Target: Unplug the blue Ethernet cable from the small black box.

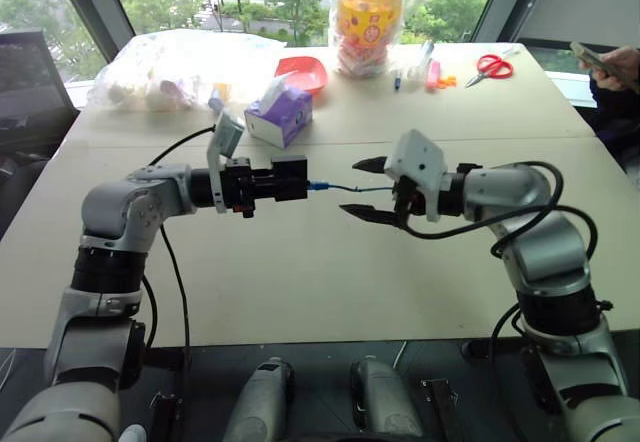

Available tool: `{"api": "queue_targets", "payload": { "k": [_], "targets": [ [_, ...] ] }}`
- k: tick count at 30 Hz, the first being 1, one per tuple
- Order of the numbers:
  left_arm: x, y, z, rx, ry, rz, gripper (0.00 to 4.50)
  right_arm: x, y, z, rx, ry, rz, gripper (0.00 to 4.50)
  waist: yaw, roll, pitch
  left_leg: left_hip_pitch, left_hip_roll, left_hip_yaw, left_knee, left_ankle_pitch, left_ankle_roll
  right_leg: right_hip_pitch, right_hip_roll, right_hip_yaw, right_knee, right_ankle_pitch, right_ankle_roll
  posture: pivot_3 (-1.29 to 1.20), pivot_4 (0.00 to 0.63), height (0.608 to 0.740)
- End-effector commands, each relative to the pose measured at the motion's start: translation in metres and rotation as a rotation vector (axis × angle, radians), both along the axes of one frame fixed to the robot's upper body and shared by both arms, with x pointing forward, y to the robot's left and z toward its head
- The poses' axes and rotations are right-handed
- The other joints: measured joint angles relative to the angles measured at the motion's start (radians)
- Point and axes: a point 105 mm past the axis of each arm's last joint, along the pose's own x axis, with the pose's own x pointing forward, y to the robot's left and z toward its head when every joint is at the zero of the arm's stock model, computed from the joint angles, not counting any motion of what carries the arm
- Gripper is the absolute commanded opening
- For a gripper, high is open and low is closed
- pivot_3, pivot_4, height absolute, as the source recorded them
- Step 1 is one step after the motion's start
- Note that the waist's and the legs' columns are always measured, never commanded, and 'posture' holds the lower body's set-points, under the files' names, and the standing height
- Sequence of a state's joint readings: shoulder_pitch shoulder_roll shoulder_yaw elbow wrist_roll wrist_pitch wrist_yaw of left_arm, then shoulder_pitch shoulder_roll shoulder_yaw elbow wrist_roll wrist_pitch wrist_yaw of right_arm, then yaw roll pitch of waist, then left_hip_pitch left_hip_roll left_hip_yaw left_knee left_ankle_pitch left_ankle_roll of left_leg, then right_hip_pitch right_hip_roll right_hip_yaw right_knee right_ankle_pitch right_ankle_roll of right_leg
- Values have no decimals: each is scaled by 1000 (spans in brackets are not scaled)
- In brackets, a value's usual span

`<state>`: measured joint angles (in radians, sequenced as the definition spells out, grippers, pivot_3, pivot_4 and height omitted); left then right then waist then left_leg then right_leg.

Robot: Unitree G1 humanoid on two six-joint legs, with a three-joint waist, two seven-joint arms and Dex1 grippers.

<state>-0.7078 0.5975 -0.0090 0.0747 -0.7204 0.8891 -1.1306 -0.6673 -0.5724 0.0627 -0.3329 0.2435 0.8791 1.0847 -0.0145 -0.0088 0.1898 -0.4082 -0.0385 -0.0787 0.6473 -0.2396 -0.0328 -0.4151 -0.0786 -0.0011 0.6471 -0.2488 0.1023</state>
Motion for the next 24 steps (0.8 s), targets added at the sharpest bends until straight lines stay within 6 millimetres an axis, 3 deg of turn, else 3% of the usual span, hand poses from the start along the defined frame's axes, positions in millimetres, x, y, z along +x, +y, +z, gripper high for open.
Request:
{"api": "queue_targets", "payload": {
  "k": [1,5,13,16,18,24],
  "targets": [
    [-11,2,14,-11,-36,-81,542,0,0,12,121,231,45,4434,0,0,0,0,0,0,0,0,0,0,0,0,0,0,0,0,150,740],
    [-12,0,16,-10,-49,-103,542,-2,17,15,167,377,101,4434,-2,0,0,0,0,0,-1,0,0,-1,0,0,0,0,0,0,150,740],
    [-11,-5,19,-26,-56,-114,542,-9,34,17,168,445,143,4434,0,0,0,-1,0,1,-1,0,0,-2,-1,0,0,0,0,0,150,740],
    [-11,-6,19,-32,-57,-116,542,-10,39,18,168,449,149,3216,-1,0,0,-1,0,1,-1,0,0,-2,-1,0,0,0,0,0,150,740],
    [-11,-7,19,-36,-58,-118,542,-11,40,17,161,458,147,2170,-2,0,0,-1,0,1,-1,0,0,-2,-1,0,0,0,0,0,150,740],
    [-13,-9,19,-41,-58,-122,542,-12,44,17,152,469,157,2170,-3,0,0,-1,0,1,-1,0,0,-3,0,0,0,0,0,0,150,740]
  ]
}}
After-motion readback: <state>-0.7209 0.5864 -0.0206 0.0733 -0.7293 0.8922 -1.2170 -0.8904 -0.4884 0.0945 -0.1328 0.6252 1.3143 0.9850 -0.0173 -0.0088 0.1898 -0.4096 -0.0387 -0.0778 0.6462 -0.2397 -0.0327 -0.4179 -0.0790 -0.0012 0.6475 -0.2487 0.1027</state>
